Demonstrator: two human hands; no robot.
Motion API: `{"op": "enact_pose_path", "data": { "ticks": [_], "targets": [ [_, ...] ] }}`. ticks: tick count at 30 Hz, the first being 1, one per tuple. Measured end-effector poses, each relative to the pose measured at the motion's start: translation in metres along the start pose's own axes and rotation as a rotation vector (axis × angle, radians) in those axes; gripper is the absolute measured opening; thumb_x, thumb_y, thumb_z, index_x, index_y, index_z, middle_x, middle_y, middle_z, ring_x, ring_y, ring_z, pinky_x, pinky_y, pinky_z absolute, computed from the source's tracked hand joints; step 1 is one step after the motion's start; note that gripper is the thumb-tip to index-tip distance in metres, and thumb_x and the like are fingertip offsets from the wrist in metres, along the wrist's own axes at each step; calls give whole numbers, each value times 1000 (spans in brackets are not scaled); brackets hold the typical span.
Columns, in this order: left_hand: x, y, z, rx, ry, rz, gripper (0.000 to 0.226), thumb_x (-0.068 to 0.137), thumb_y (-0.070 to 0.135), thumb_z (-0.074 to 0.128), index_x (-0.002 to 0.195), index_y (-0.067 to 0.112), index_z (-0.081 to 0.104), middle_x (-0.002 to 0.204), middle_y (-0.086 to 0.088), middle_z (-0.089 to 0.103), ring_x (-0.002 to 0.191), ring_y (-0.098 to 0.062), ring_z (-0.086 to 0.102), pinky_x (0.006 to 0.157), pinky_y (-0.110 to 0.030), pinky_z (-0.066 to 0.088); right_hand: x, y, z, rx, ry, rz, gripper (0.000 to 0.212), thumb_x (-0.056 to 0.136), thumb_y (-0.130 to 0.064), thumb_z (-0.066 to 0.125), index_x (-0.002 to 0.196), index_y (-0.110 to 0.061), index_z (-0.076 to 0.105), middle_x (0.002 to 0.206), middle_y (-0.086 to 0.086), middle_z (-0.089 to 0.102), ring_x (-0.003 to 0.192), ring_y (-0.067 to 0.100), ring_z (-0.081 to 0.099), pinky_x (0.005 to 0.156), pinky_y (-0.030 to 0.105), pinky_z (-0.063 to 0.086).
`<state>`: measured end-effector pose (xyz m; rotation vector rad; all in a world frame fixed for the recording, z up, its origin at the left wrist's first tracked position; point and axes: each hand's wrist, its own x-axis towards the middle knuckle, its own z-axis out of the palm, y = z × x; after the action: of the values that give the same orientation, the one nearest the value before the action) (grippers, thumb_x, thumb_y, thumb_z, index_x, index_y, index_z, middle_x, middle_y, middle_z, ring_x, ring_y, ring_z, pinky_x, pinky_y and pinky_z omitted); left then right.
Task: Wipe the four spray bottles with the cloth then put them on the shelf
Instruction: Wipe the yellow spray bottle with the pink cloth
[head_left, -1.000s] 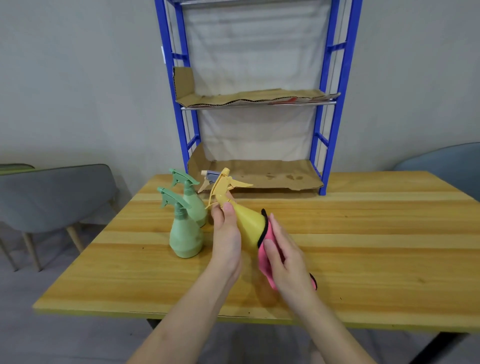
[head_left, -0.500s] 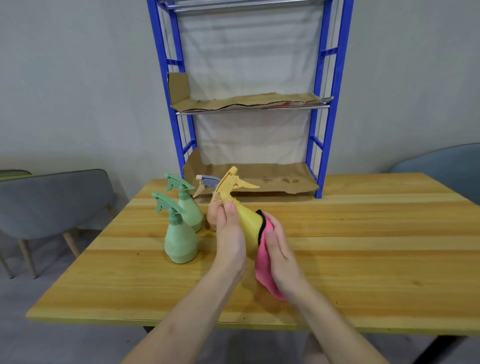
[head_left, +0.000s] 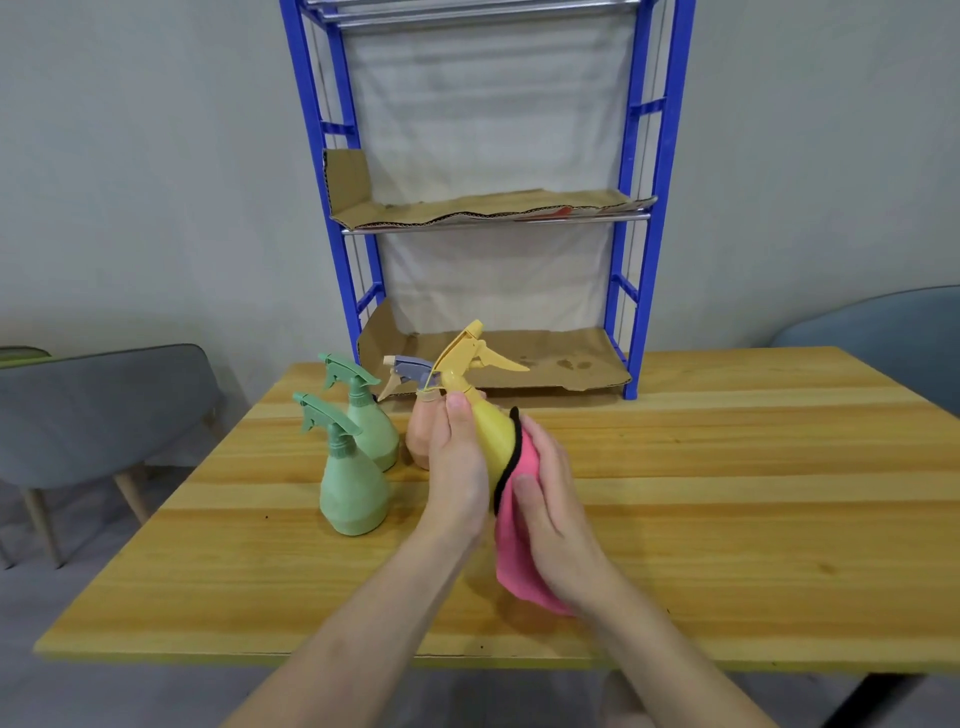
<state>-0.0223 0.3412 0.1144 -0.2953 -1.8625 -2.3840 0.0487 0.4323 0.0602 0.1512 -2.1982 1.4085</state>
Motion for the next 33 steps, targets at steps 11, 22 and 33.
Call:
{"op": "enact_pose_path", "data": {
  "ticks": [11, 22, 33],
  "targets": [
    [-2, 20, 13, 92, -67, 12, 41, 110, 40, 37, 139, 13, 49, 123, 14, 53, 115, 15, 46, 82, -4, 33, 6, -9, 1, 224, 139, 160, 45, 103, -62, 33, 147, -52, 30, 150, -14, 42, 137, 5, 46, 115, 34, 43],
    [-11, 21, 16, 99, -90, 79, 10, 108, 39, 48, 100, 37, 55, 95, 19, 57, 81, 24, 54, 84, -10, 42, 9, 0, -2, -96, 137, -68, 55, 109, -45, 32, 160, -25, 23, 164, -15, 25, 152, 2, 23, 123, 20, 21],
    [10, 20, 15, 205, -186, 33, 40, 111, 32, 40, 119, 2, 65, 91, 10, 62, 73, 20, 57, 72, -2, 43, 14, -5, -8, 101, 119, 131, 45, 108, -52, 30, 151, -40, 30, 152, -16, 43, 138, -10, 38, 116, 15, 31]
  ]
}}
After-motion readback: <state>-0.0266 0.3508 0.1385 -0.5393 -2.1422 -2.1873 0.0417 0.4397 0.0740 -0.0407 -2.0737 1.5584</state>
